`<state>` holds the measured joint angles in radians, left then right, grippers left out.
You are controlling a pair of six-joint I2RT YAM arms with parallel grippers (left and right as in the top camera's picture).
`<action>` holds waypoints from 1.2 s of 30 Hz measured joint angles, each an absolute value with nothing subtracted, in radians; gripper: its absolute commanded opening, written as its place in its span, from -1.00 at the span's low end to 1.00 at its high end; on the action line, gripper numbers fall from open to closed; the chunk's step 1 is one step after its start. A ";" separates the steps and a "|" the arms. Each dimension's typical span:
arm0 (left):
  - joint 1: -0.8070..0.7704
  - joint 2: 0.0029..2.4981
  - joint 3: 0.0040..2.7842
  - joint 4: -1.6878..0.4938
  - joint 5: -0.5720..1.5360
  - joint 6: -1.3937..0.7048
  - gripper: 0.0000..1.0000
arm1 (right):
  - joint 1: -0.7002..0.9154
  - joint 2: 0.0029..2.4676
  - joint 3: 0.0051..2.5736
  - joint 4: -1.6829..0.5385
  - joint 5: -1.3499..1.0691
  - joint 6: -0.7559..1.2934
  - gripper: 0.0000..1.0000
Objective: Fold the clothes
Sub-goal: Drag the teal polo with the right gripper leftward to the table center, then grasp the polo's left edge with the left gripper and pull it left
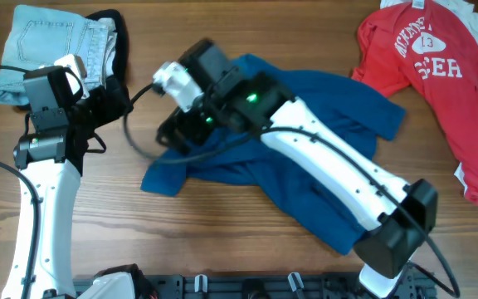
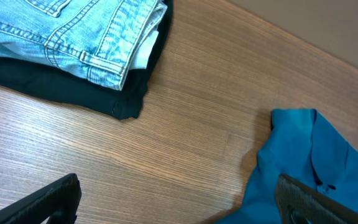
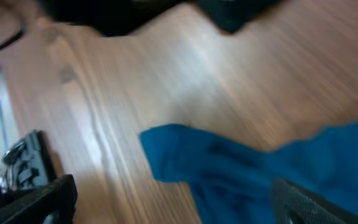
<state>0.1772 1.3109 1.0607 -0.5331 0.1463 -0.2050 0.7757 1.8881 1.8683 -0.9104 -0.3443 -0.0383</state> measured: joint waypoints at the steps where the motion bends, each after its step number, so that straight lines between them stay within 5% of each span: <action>1: 0.177 1.311 1.061 -0.529 0.149 -0.205 1.00 | 0.747 1.881 1.869 -0.926 -0.334 -0.027 0.99; 15: -0.130 1.564 1.067 -0.501 0.305 0.020 0.99 | 0.205 1.869 1.876 -1.096 -0.171 0.116 0.99; 23: -0.275 1.686 1.067 -0.445 0.284 0.093 0.98 | 0.037 1.869 1.801 -1.063 -0.170 0.136 0.99; 25: -0.309 1.703 1.067 -0.448 0.249 0.098 0.90 | 0.025 1.869 1.770 -1.040 -0.170 0.139 1.00; 29: -0.351 1.745 1.067 -0.457 0.171 0.115 0.27 | 0.025 1.869 1.724 -0.997 -0.170 0.139 1.00; 36: -0.351 1.745 1.067 -0.455 0.083 0.120 0.33 | 0.025 1.869 1.708 -0.981 -0.170 0.142 1.00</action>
